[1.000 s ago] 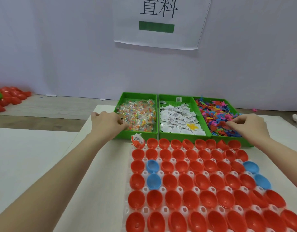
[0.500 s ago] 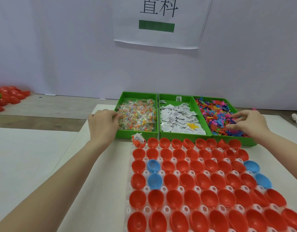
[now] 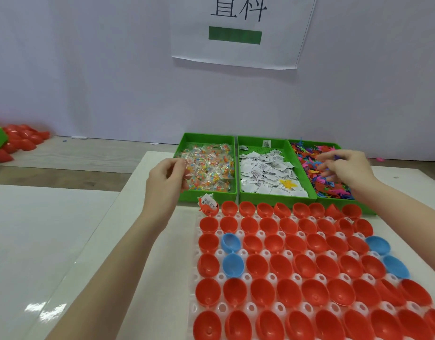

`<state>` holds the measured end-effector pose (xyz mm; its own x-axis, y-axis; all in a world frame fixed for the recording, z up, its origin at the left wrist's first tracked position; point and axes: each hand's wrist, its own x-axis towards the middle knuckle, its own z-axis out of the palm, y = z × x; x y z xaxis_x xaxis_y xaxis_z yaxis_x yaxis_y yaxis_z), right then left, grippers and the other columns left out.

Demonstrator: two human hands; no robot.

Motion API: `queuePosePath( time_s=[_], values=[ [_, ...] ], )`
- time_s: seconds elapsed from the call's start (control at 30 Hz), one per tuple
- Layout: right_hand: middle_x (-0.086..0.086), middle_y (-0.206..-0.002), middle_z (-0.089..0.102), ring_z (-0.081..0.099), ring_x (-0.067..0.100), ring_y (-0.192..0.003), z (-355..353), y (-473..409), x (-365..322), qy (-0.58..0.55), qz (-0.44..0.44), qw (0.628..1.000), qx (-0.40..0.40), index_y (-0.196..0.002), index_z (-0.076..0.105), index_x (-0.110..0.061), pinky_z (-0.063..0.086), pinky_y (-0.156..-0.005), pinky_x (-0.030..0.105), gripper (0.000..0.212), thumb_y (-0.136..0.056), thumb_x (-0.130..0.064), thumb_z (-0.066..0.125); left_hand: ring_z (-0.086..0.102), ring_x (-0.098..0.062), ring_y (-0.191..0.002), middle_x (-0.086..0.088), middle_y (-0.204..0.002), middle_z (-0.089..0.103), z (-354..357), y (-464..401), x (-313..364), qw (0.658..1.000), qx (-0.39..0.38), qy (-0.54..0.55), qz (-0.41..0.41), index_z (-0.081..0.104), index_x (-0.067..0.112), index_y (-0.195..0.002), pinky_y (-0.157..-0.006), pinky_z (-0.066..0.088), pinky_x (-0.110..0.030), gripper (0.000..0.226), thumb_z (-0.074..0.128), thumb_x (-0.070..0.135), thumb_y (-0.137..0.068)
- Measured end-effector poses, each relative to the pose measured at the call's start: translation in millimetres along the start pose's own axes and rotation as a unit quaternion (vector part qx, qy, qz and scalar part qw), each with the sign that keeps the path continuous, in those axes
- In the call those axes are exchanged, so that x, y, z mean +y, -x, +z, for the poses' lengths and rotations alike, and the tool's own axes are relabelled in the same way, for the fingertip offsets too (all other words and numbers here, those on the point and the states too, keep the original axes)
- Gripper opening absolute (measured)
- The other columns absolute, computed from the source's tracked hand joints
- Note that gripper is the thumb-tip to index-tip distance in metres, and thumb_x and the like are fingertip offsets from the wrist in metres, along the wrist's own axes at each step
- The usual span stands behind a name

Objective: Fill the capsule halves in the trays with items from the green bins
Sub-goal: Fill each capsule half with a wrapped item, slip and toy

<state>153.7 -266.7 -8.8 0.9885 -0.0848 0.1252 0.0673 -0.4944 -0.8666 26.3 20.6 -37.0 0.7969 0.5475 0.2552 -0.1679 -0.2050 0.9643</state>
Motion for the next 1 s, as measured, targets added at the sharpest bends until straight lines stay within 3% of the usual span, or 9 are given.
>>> queuePosePath(
  time_s=[0.07, 0.13, 0.2, 0.33, 0.5, 0.63, 0.7, 0.83, 1.0],
  values=[
    [0.004, -0.060, 0.048, 0.042, 0.016, -0.047, 20.7, 3.7, -15.9, 0.002, 0.005, 0.999, -0.049, -0.094, 0.066, -0.003, 0.042, -0.039, 0.022, 0.034, -0.084, 0.010, 0.035, 0.047, 0.002, -0.046, 0.004, -0.064, 0.052, 2.7, 8.9, 9.2, 0.999, -0.028, 0.041, -0.012, 0.058, 0.015, -0.077, -0.052, 0.042, -0.012, 0.022, 0.046, 0.015, -0.095],
    [0.000, -0.058, 0.047, 0.036, 0.015, -0.044, 39.4, 11.9, -27.7, 0.087, -0.020, 0.991, -0.097, -0.081, 0.065, -0.011, 0.033, -0.044, 0.027, 0.027, -0.085, 0.000, 0.041, 0.048, 0.002, -0.047, 0.005, -0.061, 0.052, 5.2, 16.8, 18.3, 0.996, -0.051, 0.069, -0.016, 0.058, 0.015, -0.076, -0.051, 0.043, -0.011, 0.022, 0.048, 0.016, -0.095],
    [0.002, -0.060, 0.051, 0.039, 0.014, -0.048, 54.1, 19.9, -32.6, 0.211, -0.072, 0.964, -0.147, -0.071, 0.063, -0.014, 0.028, -0.048, 0.027, 0.019, -0.086, -0.013, 0.052, 0.049, 0.001, -0.049, 0.008, -0.060, 0.054, 7.9, 23.2, 25.3, 0.994, -0.074, 0.078, -0.011, 0.059, 0.016, -0.078, -0.052, 0.044, -0.011, 0.019, 0.050, 0.020, -0.094],
    [0.015, -0.082, 0.065, 0.053, 0.025, -0.070, 74.2, 24.5, -27.8, 0.308, -0.120, 0.929, -0.168, -0.085, 0.068, 0.000, 0.033, -0.054, 0.028, 0.023, -0.083, -0.013, 0.048, 0.052, 0.001, -0.051, 0.006, -0.064, 0.059, 10.3, 31.1, 32.3, 0.993, -0.096, 0.071, 0.005, 0.063, 0.019, -0.085, -0.055, 0.047, -0.012, 0.010, 0.055, 0.021, -0.091],
    [0.005, -0.064, 0.049, 0.047, 0.024, -0.065, 76.7, 19.3, -19.8, 0.336, -0.110, 0.918, -0.181, -0.066, 0.049, -0.010, 0.029, -0.052, 0.029, 0.023, -0.084, -0.023, 0.054, 0.051, 0.001, -0.049, 0.009, -0.057, 0.059, 5.4, 30.6, 31.0, 0.994, -0.077, 0.073, -0.011, 0.064, 0.018, -0.081, -0.052, 0.045, -0.011, 0.012, 0.057, 0.019, -0.090],
    [0.004, -0.088, 0.064, 0.059, 0.023, -0.087, 77.6, 17.4, -15.1, 0.328, -0.127, 0.914, -0.200, -0.092, 0.070, -0.008, 0.046, -0.072, 0.033, 0.041, -0.077, -0.046, 0.069, 0.050, 0.001, -0.049, 0.009, -0.058, 0.058, 3.1, 29.2, 30.1, 0.995, -0.060, 0.078, -0.015, 0.063, 0.019, -0.078, -0.052, 0.044, -0.010, 0.015, 0.056, 0.019, -0.091],
    [0.001, -0.088, 0.060, 0.055, 0.018, -0.085, 79.6, 19.4, -15.5, 0.310, -0.145, 0.920, -0.189, -0.098, 0.071, -0.009, 0.040, -0.070, 0.027, 0.040, -0.075, -0.041, 0.073, 0.050, 0.002, -0.049, 0.010, -0.056, 0.060, 4.4, 30.1, 30.6, 0.994, -0.068, 0.079, -0.018, 0.063, 0.020, -0.079, -0.052, 0.044, -0.010, 0.013, 0.057, 0.019, -0.091],
    [0.005, -0.073, 0.060, 0.055, 0.021, -0.074, 82.0, 21.8, -17.2, 0.265, -0.139, 0.943, -0.147, -0.080, 0.073, -0.004, 0.035, -0.059, 0.026, 0.023, -0.074, -0.026, 0.076, 0.055, 0.003, -0.053, 0.013, -0.058, 0.065, 8.5, 34.8, 29.9, 0.994, -0.084, 0.066, -0.021, 0.063, 0.022, -0.089, -0.054, 0.046, -0.010, 0.004, 0.062, 0.024, -0.086],
    [0.019, -0.088, 0.070, 0.059, 0.027, -0.069, 76.5, 17.9, -22.7, 0.235, -0.126, 0.958, -0.108, -0.078, 0.070, -0.004, 0.040, -0.064, 0.028, 0.021, -0.086, -0.023, 0.064, 0.058, 0.008, -0.053, 0.009, -0.060, 0.067, 13.4, 37.5, 27.9, 0.994, -0.072, 0.062, -0.048, 0.064, 0.013, -0.094, -0.051, 0.043, -0.006, 0.019, 0.068, 0.026, -0.080]
  ],
)
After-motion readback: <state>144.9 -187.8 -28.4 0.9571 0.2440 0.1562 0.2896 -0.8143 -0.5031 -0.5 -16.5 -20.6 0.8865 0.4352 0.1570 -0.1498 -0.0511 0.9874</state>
